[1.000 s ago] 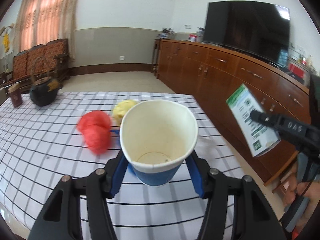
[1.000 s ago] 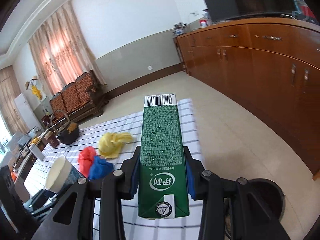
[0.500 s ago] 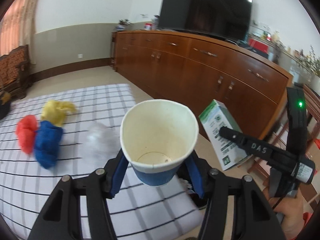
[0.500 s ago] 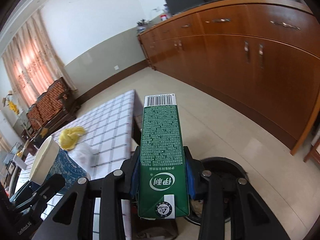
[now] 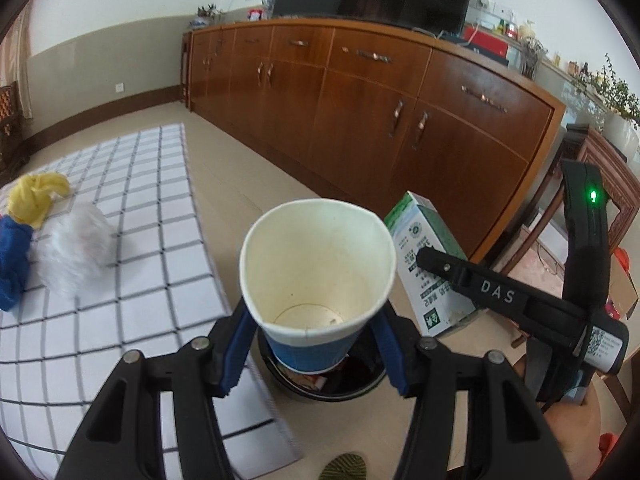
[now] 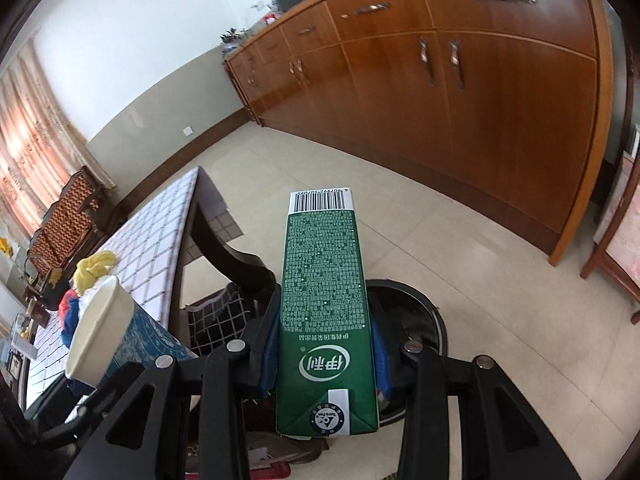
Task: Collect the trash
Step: 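Carry the paper cup and milk carton to the bucket and open both tools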
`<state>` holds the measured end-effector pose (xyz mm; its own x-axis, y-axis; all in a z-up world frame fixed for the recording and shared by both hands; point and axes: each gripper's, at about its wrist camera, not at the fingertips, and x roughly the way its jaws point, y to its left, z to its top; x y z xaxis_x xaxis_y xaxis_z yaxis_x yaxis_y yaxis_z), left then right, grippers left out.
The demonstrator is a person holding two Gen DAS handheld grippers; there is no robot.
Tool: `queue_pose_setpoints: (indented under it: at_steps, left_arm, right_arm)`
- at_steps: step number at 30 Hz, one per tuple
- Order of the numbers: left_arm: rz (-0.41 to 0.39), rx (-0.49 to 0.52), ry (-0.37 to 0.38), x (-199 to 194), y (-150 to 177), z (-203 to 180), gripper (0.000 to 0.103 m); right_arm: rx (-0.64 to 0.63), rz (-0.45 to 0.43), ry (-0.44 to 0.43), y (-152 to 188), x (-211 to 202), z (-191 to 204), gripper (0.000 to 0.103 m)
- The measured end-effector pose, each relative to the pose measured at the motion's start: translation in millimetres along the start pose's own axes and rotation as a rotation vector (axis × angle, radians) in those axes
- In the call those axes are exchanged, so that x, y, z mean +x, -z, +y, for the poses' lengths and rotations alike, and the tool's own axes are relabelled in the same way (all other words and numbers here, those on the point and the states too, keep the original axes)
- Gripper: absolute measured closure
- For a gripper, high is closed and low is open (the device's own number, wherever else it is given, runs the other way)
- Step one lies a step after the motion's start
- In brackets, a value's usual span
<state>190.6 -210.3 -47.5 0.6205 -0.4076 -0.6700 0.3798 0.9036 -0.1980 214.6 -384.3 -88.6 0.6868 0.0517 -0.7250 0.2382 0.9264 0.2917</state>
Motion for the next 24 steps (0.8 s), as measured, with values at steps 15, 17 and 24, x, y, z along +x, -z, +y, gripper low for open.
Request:
queue_pose_setpoints:
  at_steps: [15,17,24]
  left_arm:
    - [0.133,0.013,-0.071,69.0,16.3,-23.3,0.045]
    - [0.149,0.028,-0.085,78.0,17.1,-27.8,0.045]
    - [0.207,0.049,-0.133,108.6,23.1,-32.9,0.045]
  right_arm:
    - [0.032,0.175,0.112,14.8,64.2,-40.1,0.063]
    - [0.026,0.196,0.123,16.5,74.6,-40.4,0.063]
    - [0.054,0.249,0.147,17.8,105.3,-51.2,0.063]
